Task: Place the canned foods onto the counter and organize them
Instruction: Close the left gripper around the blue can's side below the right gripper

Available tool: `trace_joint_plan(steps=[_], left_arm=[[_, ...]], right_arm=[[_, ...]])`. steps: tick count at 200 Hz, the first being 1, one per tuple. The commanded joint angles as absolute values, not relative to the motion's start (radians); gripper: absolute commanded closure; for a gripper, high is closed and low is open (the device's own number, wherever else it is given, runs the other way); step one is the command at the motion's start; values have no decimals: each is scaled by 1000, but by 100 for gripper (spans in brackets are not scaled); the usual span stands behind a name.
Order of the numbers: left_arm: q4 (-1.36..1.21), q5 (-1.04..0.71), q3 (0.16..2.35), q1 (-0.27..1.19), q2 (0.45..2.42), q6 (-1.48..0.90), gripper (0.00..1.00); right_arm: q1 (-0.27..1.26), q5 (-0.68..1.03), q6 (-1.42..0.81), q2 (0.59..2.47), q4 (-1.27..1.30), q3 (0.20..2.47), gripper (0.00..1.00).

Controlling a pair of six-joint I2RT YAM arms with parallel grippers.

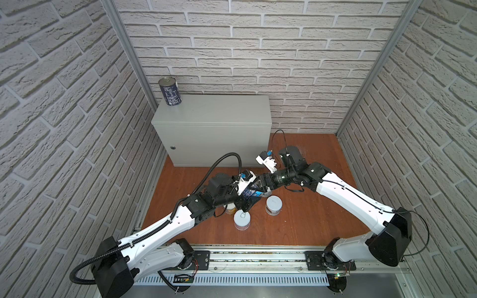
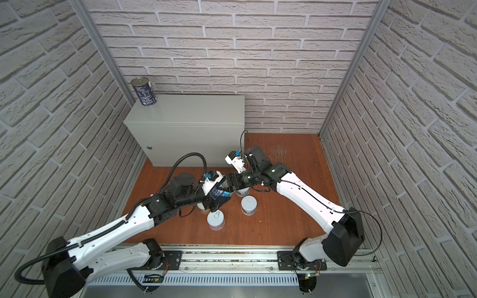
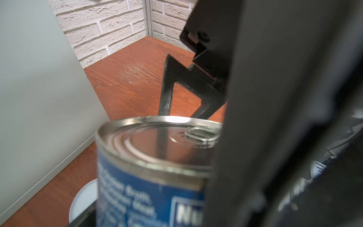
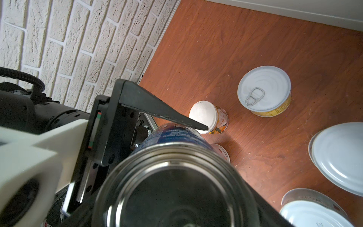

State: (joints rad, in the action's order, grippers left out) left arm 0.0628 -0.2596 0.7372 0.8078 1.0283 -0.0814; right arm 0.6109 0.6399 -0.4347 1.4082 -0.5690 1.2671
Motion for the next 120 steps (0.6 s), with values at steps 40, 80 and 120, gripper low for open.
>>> trace_joint_plan(steps=[40, 80, 120], left_arm=[[-63, -296, 689, 760, 996, -94, 19], [-81, -301, 684, 752, 997, -100, 29], [-112, -299, 676, 735, 996, -115, 34]], right_arm=[[594, 780, -482, 1391, -363, 1290, 44], [593, 732, -462, 1396, -388, 1295, 44], [593, 713, -461, 1401, -394, 1296, 45]])
